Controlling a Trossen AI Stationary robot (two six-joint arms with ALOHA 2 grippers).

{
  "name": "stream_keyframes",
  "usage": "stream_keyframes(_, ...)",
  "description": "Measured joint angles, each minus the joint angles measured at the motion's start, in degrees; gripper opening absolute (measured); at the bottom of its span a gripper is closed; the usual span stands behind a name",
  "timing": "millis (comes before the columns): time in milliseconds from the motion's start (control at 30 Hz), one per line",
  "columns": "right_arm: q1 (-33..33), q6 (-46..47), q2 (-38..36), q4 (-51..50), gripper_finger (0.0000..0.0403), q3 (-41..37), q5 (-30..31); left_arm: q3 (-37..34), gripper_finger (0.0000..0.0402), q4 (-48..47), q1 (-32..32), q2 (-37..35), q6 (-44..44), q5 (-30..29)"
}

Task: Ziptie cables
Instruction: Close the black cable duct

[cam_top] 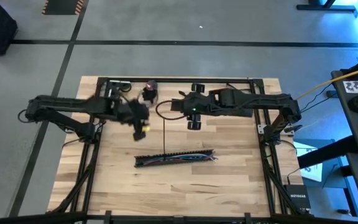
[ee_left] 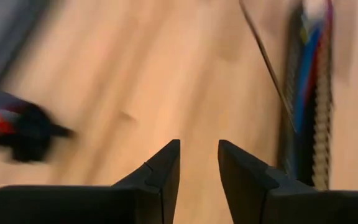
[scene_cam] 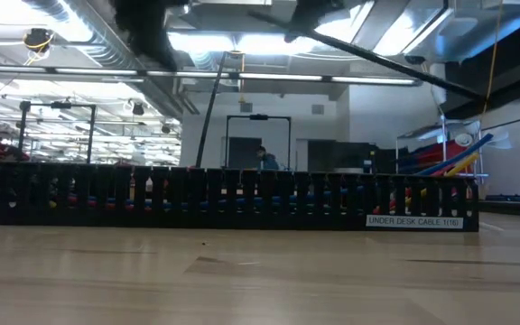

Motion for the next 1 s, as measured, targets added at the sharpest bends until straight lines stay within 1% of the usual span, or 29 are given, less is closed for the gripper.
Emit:
stream_keyframes(133, 0.0, 1.7, 0.0, 0.6, 0.0213, -2.9, 0.0, -8.2, 0.0096, 5.1, -3.5, 0.1, 0.6, 7.4)
stream_keyframes(200, 0.0, 2.7, 0.0, 0.9, 0.0213, -4.2, -0.3, -11.2, 0.0096, 7.3, -5.1, 0.1, -0.8, 10.5)
stream_keyframes(267, 0.0, 4.1, 0.0, 1.2, 0.0213, -4.9, -0.6, -14.1, 0.0096, 11.7, -6.5, 0.3, -3.5, 12.0)
stream_keyframes(433, 0.0, 5.8, 0.0, 3.0, 0.0213, -5.1, -0.7, -19.4, 0.0119, 21.2, -9.7, 1.5, -4.6, 12.4)
stream_keyframes(567, 0.0, 6.0, 0.0, 4.1, 0.0213, -5.1, -1.3, -21.0, 0.0145, 26.5, -12.3, 3.9, -2.5, 12.4)
stream_keyframes(700, 0.0, 6.8, 0.0, 4.1, 0.0213, -5.1, -2.3, -21.2, 0.0162, 27.8, -13.9, 6.7, -1.0, 12.5)
stream_keyframes(833, 0.0, 6.8, 0.0, 4.0, 0.0213, -5.1, -3.4, -21.2, 0.0161, 27.8, -14.5, 10.3, -0.4, 12.2)
stream_keyframes(1000, 0.0, 6.3, 0.0, 4.0, 0.0213, -5.1, -4.0, -21.2, 0.0143, 27.5, -14.5, 15.7, -0.4, 12.2)
